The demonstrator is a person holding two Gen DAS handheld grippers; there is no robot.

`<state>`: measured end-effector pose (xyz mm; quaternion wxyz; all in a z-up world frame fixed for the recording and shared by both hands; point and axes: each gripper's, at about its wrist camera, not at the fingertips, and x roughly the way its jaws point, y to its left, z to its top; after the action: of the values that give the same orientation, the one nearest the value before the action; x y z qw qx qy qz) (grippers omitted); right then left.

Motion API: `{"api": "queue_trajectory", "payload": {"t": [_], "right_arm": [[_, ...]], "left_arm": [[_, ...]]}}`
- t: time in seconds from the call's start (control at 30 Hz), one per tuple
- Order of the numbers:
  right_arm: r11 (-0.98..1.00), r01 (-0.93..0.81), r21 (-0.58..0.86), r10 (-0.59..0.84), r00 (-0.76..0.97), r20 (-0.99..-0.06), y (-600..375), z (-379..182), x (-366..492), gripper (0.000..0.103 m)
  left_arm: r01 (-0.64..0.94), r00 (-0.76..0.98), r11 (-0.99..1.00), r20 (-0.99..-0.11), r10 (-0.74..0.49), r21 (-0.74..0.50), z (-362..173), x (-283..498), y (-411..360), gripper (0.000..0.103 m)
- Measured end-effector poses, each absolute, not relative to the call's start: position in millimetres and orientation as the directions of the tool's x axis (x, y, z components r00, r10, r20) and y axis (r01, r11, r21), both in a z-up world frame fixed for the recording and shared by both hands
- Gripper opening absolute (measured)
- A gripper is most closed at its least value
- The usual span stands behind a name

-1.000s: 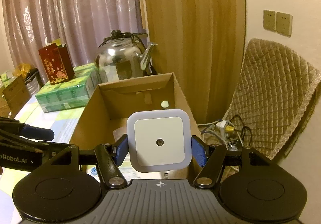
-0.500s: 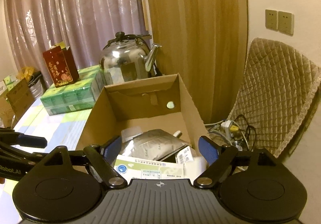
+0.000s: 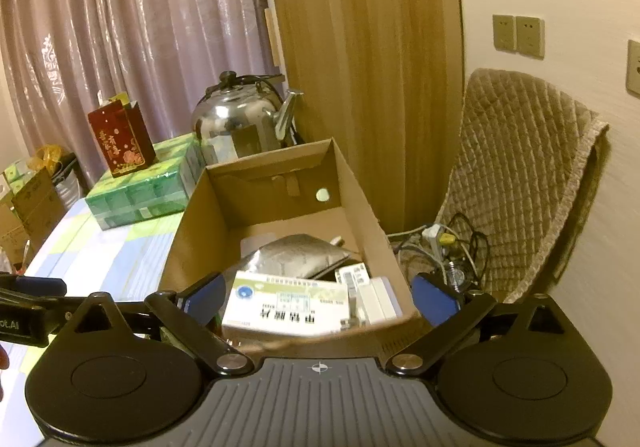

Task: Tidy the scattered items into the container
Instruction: 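Withdraw both open tools away from the cardboard box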

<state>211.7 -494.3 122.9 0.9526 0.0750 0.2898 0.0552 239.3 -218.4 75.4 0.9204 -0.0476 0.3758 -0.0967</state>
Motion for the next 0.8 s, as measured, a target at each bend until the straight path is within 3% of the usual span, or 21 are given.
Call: {"api": "queue_trajectory", "payload": {"t": [0.8], "right_arm": [[0.986,-0.063,0.155,0.142,0.809,-0.57,-497.8,149.8,122.3,0.101]], "left_arm": [[0.019,0.709,0.985,-0.693,-0.134,-0.171,100.7,154.9,-236.2,0.102]]}}
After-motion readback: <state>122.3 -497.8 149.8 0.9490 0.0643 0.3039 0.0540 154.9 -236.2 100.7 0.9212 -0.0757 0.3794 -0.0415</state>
